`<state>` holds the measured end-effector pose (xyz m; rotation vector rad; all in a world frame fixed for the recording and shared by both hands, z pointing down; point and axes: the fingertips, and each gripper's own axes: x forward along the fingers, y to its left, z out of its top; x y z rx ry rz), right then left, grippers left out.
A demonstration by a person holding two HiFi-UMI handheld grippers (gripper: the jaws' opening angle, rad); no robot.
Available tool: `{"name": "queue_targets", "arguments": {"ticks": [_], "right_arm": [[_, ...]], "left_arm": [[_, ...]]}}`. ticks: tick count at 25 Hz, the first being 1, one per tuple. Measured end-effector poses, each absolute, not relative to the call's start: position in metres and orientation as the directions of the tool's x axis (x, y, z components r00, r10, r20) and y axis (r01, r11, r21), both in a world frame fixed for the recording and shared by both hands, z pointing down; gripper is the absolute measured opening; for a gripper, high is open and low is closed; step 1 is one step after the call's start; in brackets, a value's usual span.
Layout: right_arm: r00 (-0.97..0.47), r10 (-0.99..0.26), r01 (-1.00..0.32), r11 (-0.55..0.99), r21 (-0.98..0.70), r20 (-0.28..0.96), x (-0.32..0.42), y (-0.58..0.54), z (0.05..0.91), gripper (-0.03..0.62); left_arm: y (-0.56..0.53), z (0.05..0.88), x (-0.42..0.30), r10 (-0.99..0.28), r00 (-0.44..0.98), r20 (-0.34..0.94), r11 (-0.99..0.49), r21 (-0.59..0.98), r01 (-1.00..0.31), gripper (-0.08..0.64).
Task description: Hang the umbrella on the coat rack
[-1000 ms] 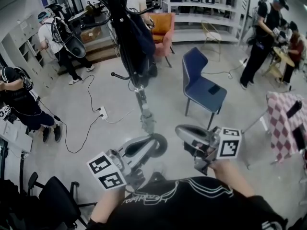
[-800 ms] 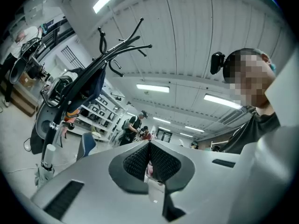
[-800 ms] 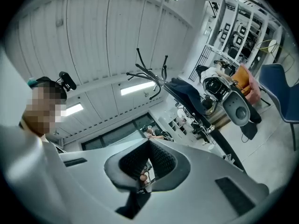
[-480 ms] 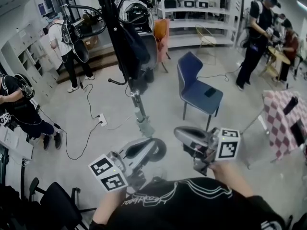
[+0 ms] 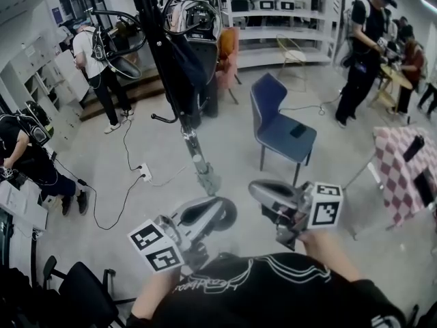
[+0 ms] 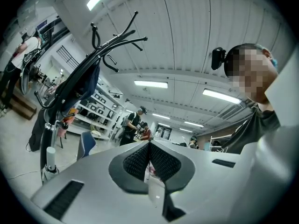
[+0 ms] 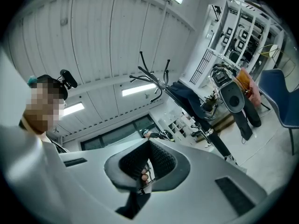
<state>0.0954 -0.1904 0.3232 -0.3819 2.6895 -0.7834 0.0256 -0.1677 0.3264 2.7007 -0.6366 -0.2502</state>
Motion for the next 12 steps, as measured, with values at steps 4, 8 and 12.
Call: {"name": "queue_targets", "arguments": {"ticks": [4, 8, 12], "right_arm": [[-0.911, -0.343, -0.162, 0.807, -0.568, -0.228, 0.096, -0.194, 0.324, 0.012], [-0.911, -0.344, -0.163, 0.807, -0.567, -0.227, 0.098, -0.197, 0.326, 0.012], [-0.911, -0.342, -0.155, 0.802, -0.577, -0.231, 0.095, -0.199, 0.326, 0.012]], "left_arm": [[-0.173, 0.328, 0.025, -0.468, 0.880, -0.085, -0.830, 0.383, -0.404, -0.002], [-0.177, 0.331, 0.027, -0.481, 0.875, -0.059, -0.828, 0.358, -0.431, 0.000], [-0.180, 0.332, 0.027, -0.485, 0.873, -0.046, -0.826, 0.351, -0.440, 0.000]]}}
